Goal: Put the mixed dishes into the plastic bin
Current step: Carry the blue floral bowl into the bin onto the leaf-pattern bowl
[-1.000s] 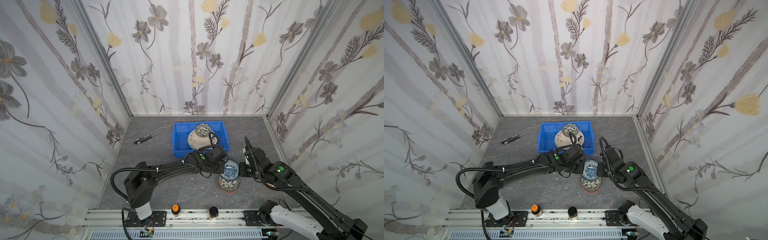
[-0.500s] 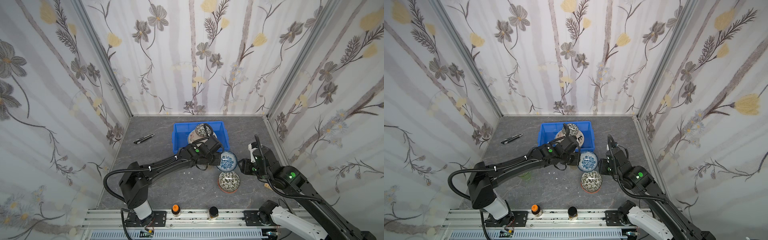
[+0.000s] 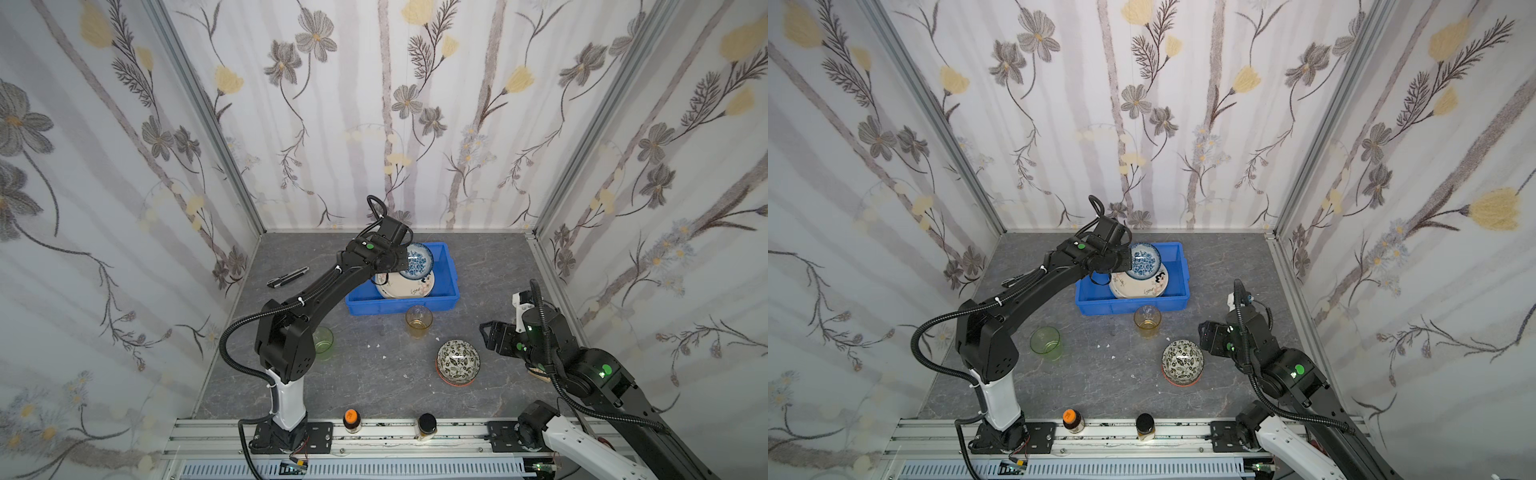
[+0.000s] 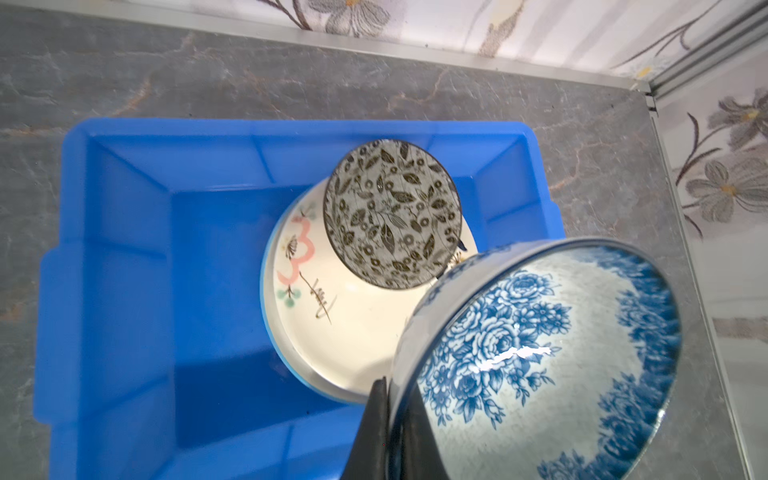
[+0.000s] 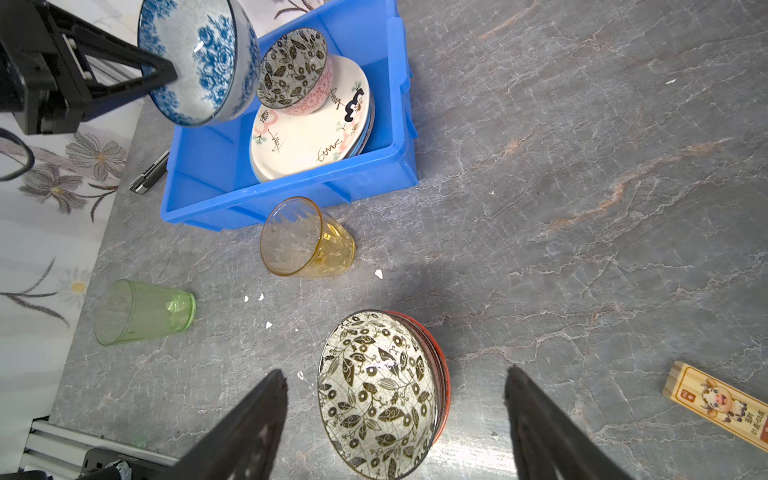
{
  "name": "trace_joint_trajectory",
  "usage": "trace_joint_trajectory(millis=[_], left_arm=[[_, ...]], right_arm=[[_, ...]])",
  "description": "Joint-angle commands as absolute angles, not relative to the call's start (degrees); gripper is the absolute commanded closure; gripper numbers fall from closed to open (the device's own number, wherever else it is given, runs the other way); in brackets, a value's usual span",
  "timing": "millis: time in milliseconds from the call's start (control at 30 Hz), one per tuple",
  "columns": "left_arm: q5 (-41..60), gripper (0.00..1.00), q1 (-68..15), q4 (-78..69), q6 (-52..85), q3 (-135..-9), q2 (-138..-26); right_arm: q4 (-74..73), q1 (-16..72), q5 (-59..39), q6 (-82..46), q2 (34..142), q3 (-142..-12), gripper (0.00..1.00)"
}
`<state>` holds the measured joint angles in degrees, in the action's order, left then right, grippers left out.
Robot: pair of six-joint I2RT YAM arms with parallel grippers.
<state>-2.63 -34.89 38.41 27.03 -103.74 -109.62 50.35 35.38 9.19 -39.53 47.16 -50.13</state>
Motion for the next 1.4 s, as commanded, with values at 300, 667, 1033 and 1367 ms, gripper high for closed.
trace_joint_trajectory(millis=[300,667,1033,1367], left_arm=[[1.10,1.00,-28.82,38.92,28.19,-115.25,-122.03],[4.81,1.00,-28.22,39.27,28.62,-121.29,-128.91],[6.34,1.00,-27.59,39.63,27.44,-121.89,-131.50],[7.12,0.89,-27.49,39.76,26.31,-122.82,-133.08]], right_arm=[[50.89,35.20,8.97,-41.61,46.86,-46.54,0.00],[50.72,34.35,8.88,-42.09,46.60,-44.39,0.00],[48.74,34.09,8.00,-43.39,47.45,-41.80,0.00],[48.65,33.99,7.82,-44.14,47.46,-41.50,0.00]])
